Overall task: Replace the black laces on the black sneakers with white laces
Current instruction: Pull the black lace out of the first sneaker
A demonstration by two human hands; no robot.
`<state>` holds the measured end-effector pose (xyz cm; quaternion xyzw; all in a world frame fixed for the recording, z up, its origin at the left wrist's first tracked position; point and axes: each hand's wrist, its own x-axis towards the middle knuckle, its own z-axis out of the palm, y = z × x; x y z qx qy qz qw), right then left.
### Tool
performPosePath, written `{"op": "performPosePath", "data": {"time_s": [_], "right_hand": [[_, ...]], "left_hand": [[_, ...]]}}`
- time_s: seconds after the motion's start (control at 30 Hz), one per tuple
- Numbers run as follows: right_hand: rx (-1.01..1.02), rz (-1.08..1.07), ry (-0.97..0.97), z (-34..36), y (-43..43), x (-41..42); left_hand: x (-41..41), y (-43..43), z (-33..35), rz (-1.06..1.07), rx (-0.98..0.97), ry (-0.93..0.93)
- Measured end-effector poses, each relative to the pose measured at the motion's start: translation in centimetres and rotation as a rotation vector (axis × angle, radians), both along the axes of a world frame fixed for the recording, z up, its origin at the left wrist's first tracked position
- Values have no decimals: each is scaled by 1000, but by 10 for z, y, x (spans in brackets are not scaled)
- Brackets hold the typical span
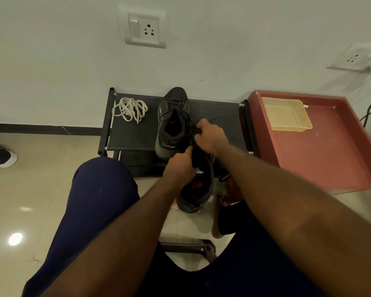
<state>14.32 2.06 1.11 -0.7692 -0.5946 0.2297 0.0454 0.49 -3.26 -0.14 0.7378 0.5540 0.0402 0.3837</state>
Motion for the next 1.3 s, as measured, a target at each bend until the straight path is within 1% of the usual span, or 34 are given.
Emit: {"op": "performPosePath", "data": {"time_s": [0.1, 0.17, 0.27, 0.37, 0.5, 0.57, 0.67, 0.73, 0.83, 0.9, 0.97, 1.03, 1.13, 1.2, 1.23, 1.3], "right_hand": [[-104, 271, -146, 1, 5, -3], [-112, 343, -209, 1, 8, -5], [-76, 397, -277, 1, 8, -5], [-48, 339, -232, -1, 8, -3], [22, 57, -47, -2, 5, -1], [45, -12, 1, -2, 1, 3], [43, 23, 46, -1, -3, 10], [-12, 132, 40, 2, -2, 11], [-109, 328, -94, 3, 1, 7], [-115, 379, -145, 2, 2, 5], [-111, 391, -177, 2, 2, 3], [-96, 355, -170, 3, 2, 0], [-27, 146, -44, 4, 2, -1], [-2, 64, -15, 5, 1, 2], [-14, 74, -17, 6, 1, 3], [-78, 163, -22, 11, -1, 5]], "left_hand": [[0, 0, 0, 0, -1, -7], [0, -2, 0, -1, 2, 0], [-1, -2, -1, -1, -6, -4], [-1, -1, -1, -1, 2, -18], [-1, 0, -1, 6, -12, -4], [-1, 0, -1, 3, -15, -5], [-1, 0, -1, 1, -11, -1], [-1, -1, -1, 2, -12, 1], [-1, 0, -2, 4, -5, 1], [-1, 0, -2, 6, -7, 5], [-1, 0, -2, -2, -7, 13], [0, 0, -1, -5, -11, 12], [-1, 0, -1, -10, 0, 9], [-2, 0, 0, -12, -1, 4], [-2, 0, 1, -11, -6, -1], [-2, 0, 1, -7, -19, -4]]}}
